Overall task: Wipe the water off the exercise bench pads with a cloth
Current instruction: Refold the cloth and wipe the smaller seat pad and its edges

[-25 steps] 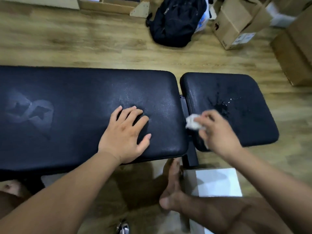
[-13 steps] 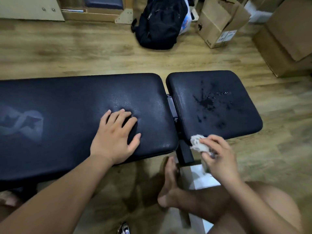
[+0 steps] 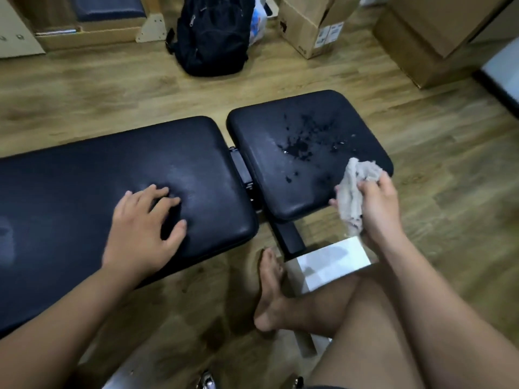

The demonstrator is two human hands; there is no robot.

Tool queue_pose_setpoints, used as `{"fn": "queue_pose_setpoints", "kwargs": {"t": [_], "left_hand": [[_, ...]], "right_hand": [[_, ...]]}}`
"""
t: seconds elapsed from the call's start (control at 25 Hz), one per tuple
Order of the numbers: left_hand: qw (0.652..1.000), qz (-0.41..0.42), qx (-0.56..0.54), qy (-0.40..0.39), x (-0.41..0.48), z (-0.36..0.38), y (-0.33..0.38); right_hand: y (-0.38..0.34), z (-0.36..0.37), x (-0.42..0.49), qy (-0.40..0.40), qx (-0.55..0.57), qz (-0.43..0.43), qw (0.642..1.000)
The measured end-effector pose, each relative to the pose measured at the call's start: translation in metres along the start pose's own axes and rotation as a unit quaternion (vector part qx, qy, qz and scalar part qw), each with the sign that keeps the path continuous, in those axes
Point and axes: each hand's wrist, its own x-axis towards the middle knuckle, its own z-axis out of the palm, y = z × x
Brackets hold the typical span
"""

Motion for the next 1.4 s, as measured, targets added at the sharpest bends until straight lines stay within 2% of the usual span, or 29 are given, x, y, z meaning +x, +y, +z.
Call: {"fn": "queue_pose_setpoints", "kwargs": {"t": [0.04,0.08,0.16,0.2,0.32,0.4,0.44,0.56,0.6,0.64,0.8,0.84,0.96,1.0,1.16,1.24,1.32,1.36,1.4], "left_hand": [[1.000,-0.010,-0.010,-0.005,0.008,-0.007,0.006],[1.000,-0.014,-0.014,-0.011,0.014,-0.011,0.018],[1.000,0.030,-0.010,0.001,0.026,-0.009,0.057],[0.998,0.069,-0.010,-0.006,0.028,0.001,0.081],[0.985,0.143,0.039,-0.082,0.034,0.038,0.125],[0.981,0.155,0.077,-0.084,0.034,0.053,0.123],[0.981,0.158,0.084,-0.072,0.032,0.056,0.121],[0.983,0.154,0.088,-0.043,0.032,0.054,0.120],[0.982,0.155,0.094,-0.054,0.033,0.054,0.120],[0.981,0.160,0.094,-0.064,0.035,0.055,0.120],[0.970,0.177,0.123,-0.109,0.033,0.044,0.120],[0.965,0.200,0.129,-0.109,0.036,0.041,0.116],[0.943,0.271,0.157,-0.115,0.052,0.037,0.106],[0.943,0.274,0.152,-0.108,0.052,0.038,0.107],[0.944,0.289,0.137,-0.076,0.049,0.048,0.102],[0.946,0.290,0.130,-0.060,0.048,0.049,0.102],[0.948,0.286,0.124,-0.066,0.051,0.049,0.104],[0.950,0.284,0.115,-0.065,0.052,0.050,0.105],[0.950,0.286,0.110,-0.064,0.051,0.051,0.106]], "right_hand": [[0.003,-0.002,-0.004,-0.019,-0.007,0.000,1.000],[0.009,0.002,-0.012,-0.041,-0.071,-0.028,0.996],[0.028,0.011,-0.020,-0.054,-0.239,-0.140,0.959],[0.034,0.016,-0.022,-0.074,-0.290,-0.188,0.936],[0.049,0.045,-0.028,-0.188,-0.338,-0.283,0.877],[0.056,0.057,-0.037,-0.240,-0.345,-0.326,0.847],[0.059,0.054,-0.036,-0.225,-0.343,-0.335,0.848],[0.054,0.026,-0.008,-0.064,-0.310,-0.293,0.902],[0.052,0.023,-0.001,-0.041,-0.302,-0.276,0.912],[0.055,0.026,-0.004,-0.045,-0.311,-0.273,0.909],[0.059,0.049,-0.047,-0.169,-0.318,-0.290,0.887],[0.053,0.046,-0.039,-0.163,-0.313,-0.286,0.891],[0.047,0.022,0.001,-0.022,-0.317,-0.249,0.915],[0.045,0.021,0.001,-0.005,-0.317,-0.237,0.919],[0.058,0.039,-0.040,-0.128,-0.312,-0.281,0.899],[0.055,0.018,-0.011,-0.082,-0.311,-0.230,0.918],[0.050,-0.008,0.024,0.025,-0.316,-0.186,0.930],[0.050,-0.008,0.023,0.048,-0.324,-0.187,0.926],[0.053,-0.002,0.015,0.034,-0.332,-0.201,0.921]]}}
